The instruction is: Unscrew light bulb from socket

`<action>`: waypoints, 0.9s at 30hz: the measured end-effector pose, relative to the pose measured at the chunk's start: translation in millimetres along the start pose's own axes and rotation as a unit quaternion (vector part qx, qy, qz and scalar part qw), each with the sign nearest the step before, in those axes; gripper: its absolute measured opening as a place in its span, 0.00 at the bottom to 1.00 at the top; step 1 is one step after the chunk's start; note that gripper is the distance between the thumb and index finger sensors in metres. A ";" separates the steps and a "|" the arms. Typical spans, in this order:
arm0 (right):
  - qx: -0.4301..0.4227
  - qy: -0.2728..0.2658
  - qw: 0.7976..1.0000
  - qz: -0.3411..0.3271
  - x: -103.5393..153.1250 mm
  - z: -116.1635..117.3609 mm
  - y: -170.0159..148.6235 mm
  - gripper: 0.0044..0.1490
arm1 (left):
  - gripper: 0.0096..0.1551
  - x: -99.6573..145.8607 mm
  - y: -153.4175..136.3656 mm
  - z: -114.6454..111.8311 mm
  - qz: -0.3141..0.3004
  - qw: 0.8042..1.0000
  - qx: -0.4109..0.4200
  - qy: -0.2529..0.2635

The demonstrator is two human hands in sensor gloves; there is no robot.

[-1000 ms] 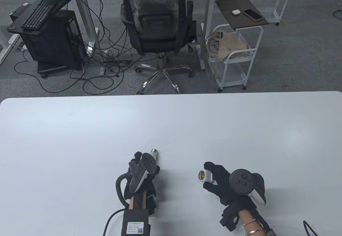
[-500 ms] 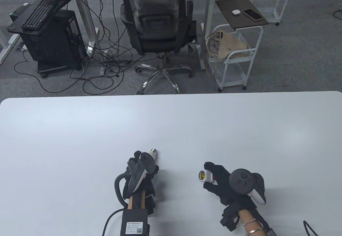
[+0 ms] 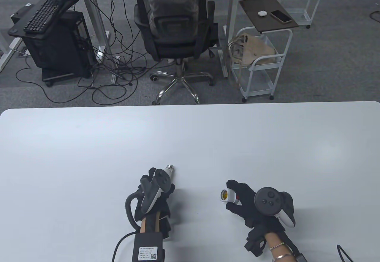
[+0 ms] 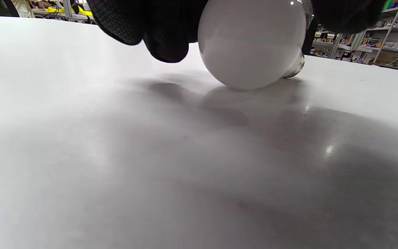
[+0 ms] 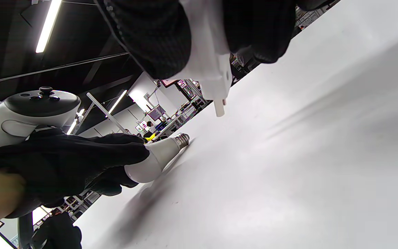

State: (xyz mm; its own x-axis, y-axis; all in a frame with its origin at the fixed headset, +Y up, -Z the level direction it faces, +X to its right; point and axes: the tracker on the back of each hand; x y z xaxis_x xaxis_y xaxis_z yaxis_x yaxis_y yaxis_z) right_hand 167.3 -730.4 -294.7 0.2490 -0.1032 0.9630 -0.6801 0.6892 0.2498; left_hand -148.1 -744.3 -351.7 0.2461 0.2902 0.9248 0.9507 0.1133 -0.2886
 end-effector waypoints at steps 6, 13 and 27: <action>0.000 -0.001 1.000 0.000 -0.1 -0.3 0.0 0.44 | 0.56 1.5 -4.5 7.7 0.000 1.000 -0.001 0.006; -0.002 -0.017 1.000 0.003 1.0 -2.8 -1.0 0.44 | 0.56 30.7 -2.3 35.1 -0.085 0.994 -0.027 0.065; 0.040 -0.049 0.998 0.013 5.6 2.4 1.7 0.45 | 0.53 109.5 23.4 -21.4 -0.249 0.962 -0.074 0.086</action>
State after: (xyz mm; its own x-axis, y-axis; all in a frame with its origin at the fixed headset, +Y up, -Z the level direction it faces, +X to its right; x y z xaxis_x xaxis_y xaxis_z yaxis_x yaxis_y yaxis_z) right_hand 165.9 -731.6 -288.5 0.1643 -0.1585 0.9736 -0.7393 0.6336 0.2279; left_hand -94.9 -730.2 -251.8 -0.2304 0.0727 0.9704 0.9723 0.0570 0.2266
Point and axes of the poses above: the tracker on the back of each hand, its own y axis roughly to the thumb side, its own x axis roughly from the fingertips to the wrist, z = x × y, and after that the axes turned 5 degrees about -y, right-handed
